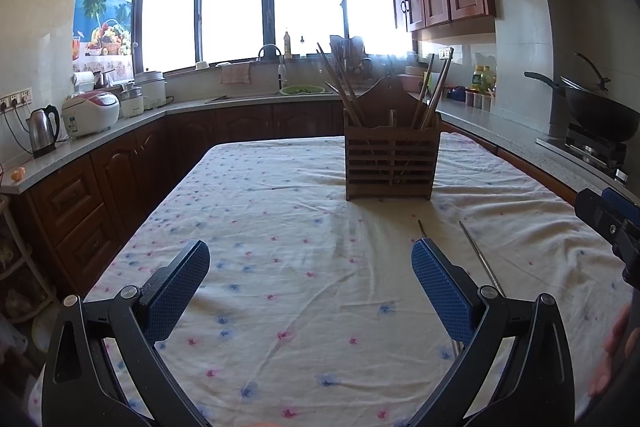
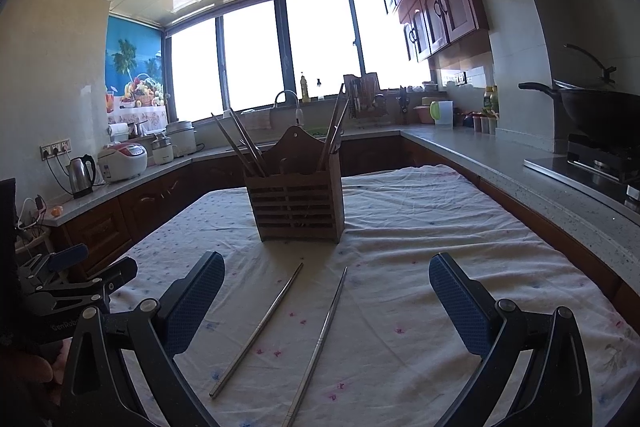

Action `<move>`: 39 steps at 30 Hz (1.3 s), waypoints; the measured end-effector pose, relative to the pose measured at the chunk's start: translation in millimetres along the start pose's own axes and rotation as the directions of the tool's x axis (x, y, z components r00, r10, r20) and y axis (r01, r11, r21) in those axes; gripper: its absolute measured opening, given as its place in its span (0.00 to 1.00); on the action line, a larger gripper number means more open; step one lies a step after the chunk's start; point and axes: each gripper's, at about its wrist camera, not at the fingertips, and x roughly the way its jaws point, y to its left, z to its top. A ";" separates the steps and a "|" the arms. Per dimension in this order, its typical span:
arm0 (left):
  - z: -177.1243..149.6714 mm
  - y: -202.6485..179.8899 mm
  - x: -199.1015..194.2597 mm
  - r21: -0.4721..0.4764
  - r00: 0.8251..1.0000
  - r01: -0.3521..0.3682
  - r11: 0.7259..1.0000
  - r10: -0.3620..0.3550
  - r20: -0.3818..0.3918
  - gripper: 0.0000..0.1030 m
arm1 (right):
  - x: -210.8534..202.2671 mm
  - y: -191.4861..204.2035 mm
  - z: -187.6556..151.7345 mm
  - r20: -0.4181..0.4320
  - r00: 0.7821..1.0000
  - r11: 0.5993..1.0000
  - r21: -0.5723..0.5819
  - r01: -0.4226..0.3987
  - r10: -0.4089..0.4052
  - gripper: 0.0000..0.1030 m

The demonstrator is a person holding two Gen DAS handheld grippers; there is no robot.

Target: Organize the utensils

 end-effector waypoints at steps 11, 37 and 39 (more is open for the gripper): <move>0.2 -1.0 1.2 0.001 1.000 0.005 1.000 -0.005 -0.002 1.00 | 1.2 0.1 0.2 -0.002 1.000 1.000 0.004 -0.002 0.002 1.00; 5.1 -2.1 7.4 0.003 1.000 0.016 1.000 -0.016 -0.022 1.00 | 4.6 0.3 3.9 -0.011 1.000 1.000 0.017 -0.010 0.010 1.00; 5.7 -1.9 9.3 0.001 1.000 0.013 1.000 -0.013 -0.028 1.00 | 6.3 -0.3 5.9 -0.015 1.000 1.000 0.023 -0.013 0.014 1.00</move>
